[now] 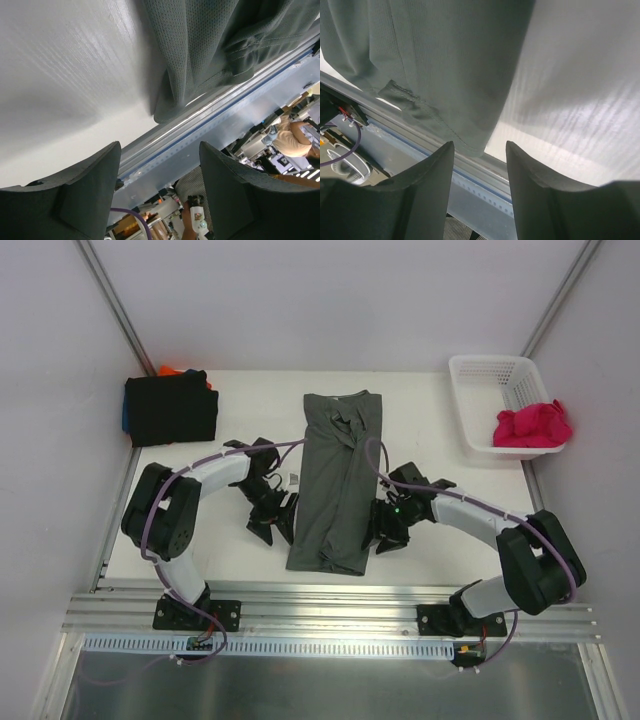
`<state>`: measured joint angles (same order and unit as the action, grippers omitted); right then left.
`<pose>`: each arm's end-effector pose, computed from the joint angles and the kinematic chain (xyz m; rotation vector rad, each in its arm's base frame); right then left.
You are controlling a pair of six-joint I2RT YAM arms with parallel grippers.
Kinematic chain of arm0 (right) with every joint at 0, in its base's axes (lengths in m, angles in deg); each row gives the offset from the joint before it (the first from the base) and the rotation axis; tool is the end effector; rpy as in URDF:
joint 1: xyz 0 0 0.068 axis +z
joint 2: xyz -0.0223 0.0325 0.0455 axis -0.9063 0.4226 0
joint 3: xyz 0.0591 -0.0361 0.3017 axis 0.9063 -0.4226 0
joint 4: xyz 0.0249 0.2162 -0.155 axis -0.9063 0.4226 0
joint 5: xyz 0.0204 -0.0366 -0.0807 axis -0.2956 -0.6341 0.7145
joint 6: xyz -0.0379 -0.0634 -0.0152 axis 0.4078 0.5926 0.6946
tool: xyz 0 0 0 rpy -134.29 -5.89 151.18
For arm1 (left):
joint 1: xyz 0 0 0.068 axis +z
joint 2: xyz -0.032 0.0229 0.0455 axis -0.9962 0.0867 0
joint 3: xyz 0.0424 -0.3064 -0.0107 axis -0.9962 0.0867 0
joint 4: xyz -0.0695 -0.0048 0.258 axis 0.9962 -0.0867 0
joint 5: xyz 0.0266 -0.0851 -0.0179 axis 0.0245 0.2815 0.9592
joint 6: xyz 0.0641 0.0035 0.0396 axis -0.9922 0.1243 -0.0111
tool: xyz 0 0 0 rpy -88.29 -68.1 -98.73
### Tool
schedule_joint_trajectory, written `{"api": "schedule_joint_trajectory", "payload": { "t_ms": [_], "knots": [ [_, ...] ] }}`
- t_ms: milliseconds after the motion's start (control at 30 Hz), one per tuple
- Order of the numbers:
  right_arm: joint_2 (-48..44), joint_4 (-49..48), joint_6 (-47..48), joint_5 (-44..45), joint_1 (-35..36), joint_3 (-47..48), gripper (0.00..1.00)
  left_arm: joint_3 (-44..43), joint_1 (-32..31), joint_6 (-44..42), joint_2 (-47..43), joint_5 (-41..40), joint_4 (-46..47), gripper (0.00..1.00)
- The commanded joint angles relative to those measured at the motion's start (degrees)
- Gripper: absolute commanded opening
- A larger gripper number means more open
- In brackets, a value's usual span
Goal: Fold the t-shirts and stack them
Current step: Fold the tshirt
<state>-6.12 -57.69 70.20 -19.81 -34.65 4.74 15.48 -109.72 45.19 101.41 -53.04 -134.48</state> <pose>0.2126 0.1575 0.1788 -0.4360 2.8163 0.8523 0.2656 -0.1620 0.1779 -0.4631 -2.8454 0.8818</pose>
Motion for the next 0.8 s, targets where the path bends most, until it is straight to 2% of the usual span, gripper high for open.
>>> {"api": "schedule_joint_trajectory", "payload": {
  "t_ms": [0, 300, 767],
  "knots": [
    [-1.2, -2.1, -3.4, -2.2, 2.3, -2.1, 0.49, 0.4, 0.2, 1.0, 0.8, 2.7, 0.0, 0.64],
    [0.8, -2.4, -4.4, -1.8, 6.0, -2.9, 0.47, 1.2, 0.2, 2.1, 1.7, 3.6, 1.3, 0.62],
    [6.5, -7.1, -4.3, -1.4, 6.1, -0.4, 0.42, 0.9, -0.1, 3.4, 4.3, 6.3, 2.9, 0.57]
  ]
}}
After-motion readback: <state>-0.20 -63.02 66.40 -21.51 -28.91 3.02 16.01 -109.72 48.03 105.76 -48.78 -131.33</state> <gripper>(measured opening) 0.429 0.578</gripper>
